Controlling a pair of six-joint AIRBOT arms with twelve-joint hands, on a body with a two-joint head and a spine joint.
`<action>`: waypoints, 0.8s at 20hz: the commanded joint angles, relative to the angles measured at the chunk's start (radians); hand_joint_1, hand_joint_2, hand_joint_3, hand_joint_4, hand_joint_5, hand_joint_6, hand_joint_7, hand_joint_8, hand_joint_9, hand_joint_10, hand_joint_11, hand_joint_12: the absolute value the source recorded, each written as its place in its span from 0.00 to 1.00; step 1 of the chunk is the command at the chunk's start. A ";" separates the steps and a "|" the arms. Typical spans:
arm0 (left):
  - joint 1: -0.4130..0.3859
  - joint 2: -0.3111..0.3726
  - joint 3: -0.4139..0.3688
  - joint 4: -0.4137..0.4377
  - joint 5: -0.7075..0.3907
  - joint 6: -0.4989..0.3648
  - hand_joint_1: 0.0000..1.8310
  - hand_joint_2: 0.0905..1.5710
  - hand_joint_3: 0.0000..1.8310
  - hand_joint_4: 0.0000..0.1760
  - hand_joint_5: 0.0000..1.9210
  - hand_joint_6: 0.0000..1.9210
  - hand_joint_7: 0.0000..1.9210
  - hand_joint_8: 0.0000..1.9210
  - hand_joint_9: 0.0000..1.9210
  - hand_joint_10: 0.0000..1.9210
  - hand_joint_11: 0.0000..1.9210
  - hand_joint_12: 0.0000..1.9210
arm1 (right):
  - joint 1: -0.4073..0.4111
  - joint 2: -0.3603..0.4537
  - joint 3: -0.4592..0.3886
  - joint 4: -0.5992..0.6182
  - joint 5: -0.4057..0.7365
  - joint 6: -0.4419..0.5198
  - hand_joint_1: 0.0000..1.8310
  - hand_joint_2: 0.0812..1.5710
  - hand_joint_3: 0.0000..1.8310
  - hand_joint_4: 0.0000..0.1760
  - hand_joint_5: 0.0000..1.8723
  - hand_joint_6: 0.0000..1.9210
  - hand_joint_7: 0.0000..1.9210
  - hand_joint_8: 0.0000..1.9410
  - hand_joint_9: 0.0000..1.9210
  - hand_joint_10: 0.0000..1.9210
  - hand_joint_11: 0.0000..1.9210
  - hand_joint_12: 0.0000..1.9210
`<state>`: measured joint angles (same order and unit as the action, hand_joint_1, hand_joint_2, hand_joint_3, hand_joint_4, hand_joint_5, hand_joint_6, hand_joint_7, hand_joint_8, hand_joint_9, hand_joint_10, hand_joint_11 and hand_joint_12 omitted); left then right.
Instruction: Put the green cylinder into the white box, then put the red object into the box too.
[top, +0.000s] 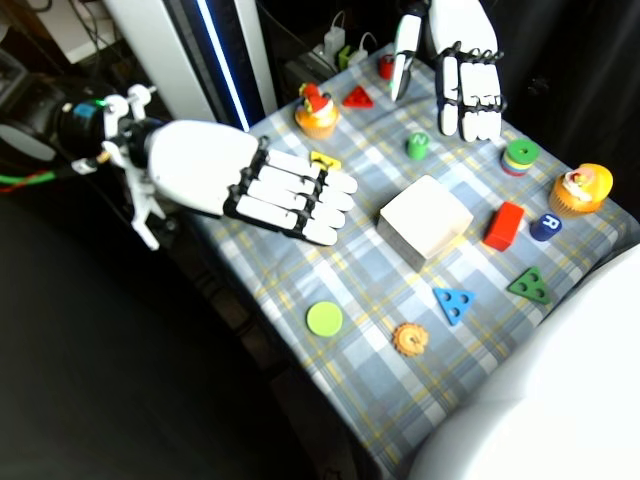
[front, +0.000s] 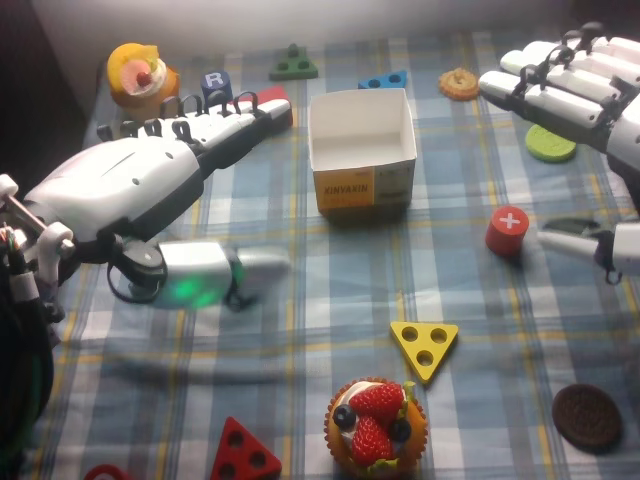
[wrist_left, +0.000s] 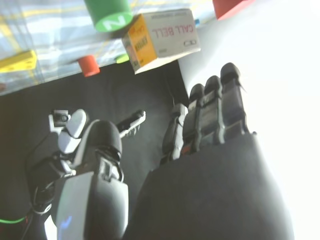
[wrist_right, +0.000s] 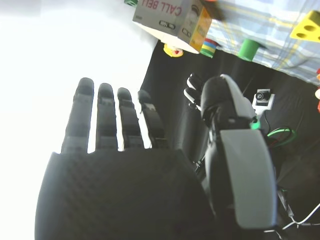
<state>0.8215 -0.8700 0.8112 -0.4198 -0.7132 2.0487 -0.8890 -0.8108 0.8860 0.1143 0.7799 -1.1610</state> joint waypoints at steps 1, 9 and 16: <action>-0.010 -0.007 -0.001 0.025 -0.113 0.003 0.31 0.63 0.01 0.60 0.00 0.00 0.00 0.00 0.00 0.00 0.00 0.00 | 0.008 -0.001 -0.001 0.004 0.117 -0.003 0.29 0.69 0.01 0.00 0.00 0.00 0.00 0.00 0.00 0.00 0.00 0.39; 0.014 -0.014 -0.005 -0.035 -0.087 0.086 0.38 0.63 0.01 0.72 0.03 0.01 0.05 0.02 0.04 0.02 0.01 0.00 | 0.008 0.001 -0.005 0.004 0.118 -0.003 0.28 0.70 0.00 0.00 0.00 0.00 0.00 0.00 0.00 0.00 0.00 0.20; 0.034 -0.053 0.017 -0.142 -0.079 0.217 0.43 0.69 0.00 0.16 0.20 0.01 0.22 0.01 0.09 0.23 0.00 0.67 | 0.008 -0.003 -0.004 0.008 0.119 -0.003 0.26 0.71 0.00 0.00 0.00 0.00 0.00 0.00 0.00 0.00 0.00 0.19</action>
<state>0.8631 -0.9195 0.8246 -0.5827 -0.6922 2.2612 -0.8902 -0.8120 0.8818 0.1200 0.7780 -1.1610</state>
